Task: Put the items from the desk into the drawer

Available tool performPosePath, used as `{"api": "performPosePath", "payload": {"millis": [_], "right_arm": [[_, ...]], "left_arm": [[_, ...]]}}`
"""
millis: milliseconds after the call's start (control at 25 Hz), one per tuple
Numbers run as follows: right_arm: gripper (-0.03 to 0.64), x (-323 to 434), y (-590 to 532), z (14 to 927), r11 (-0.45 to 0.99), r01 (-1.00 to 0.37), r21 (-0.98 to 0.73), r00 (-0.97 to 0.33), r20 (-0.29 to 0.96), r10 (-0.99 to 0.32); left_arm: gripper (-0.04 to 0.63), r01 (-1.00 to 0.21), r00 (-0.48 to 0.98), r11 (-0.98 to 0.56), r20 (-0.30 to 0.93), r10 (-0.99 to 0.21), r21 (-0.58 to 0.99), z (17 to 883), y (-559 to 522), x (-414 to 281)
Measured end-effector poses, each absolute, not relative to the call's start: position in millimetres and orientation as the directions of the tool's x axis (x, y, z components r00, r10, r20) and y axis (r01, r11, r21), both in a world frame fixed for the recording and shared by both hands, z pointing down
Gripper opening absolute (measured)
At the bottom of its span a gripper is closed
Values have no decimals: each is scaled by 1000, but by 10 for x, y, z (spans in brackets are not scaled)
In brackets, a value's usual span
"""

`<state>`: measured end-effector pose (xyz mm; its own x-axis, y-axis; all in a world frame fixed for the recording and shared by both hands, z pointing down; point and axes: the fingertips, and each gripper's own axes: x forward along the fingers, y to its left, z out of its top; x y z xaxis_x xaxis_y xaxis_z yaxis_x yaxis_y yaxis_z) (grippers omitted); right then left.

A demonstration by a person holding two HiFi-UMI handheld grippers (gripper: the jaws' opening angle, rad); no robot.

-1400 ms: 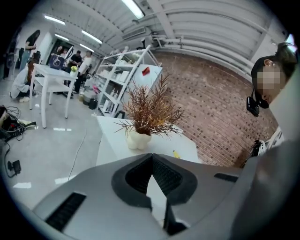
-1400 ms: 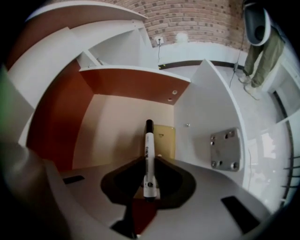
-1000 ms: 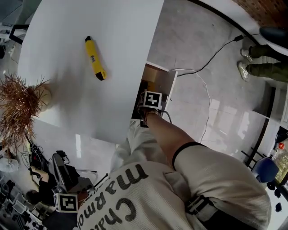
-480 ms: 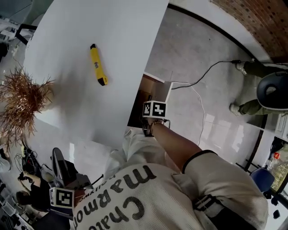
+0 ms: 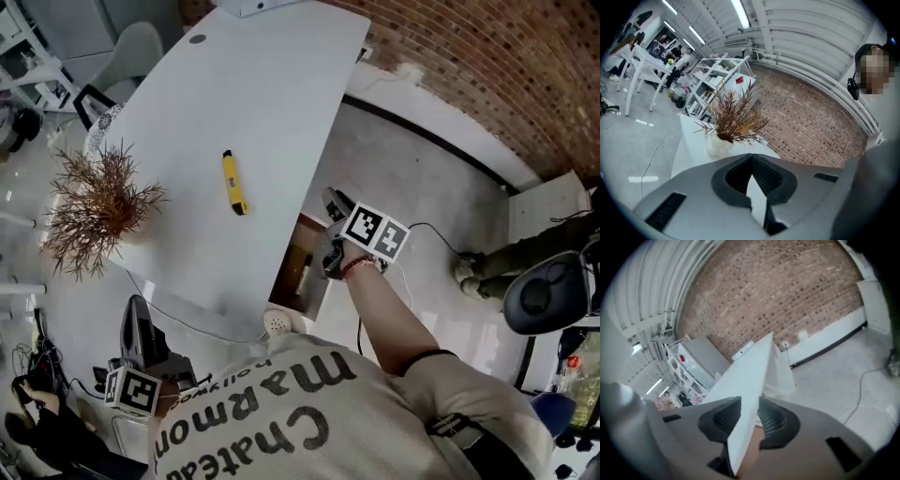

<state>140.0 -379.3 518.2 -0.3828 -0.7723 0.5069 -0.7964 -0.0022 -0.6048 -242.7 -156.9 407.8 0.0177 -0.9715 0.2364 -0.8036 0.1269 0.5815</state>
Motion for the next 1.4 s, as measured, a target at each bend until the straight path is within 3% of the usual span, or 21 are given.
{"api": "performPosePath", "payload": {"millis": [240,520,1040,1400], "right_arm": [[148,458,-3778,4388,295,-791,-536,-544,394,-741],[215,-417,-3623,4635,512,-774,-374,-632,517,-577],[275,-954,-3791,5370,611,-777,-150,-523,695,-494],[202,-916,-3810,5548,620,-782,-61,-461,727,-510]], "left_arm": [[0,-814,-14,119,186,-983,568,3801,-1373,-2672],[0,-800,-112,204,193,-975,565,3757,-1023,-2889],[0,-718,-342,423,249,-906,553,3981,-156,-3148],[0,-700,-351,448,278,-894,556,4093,-71,-3061]]}}
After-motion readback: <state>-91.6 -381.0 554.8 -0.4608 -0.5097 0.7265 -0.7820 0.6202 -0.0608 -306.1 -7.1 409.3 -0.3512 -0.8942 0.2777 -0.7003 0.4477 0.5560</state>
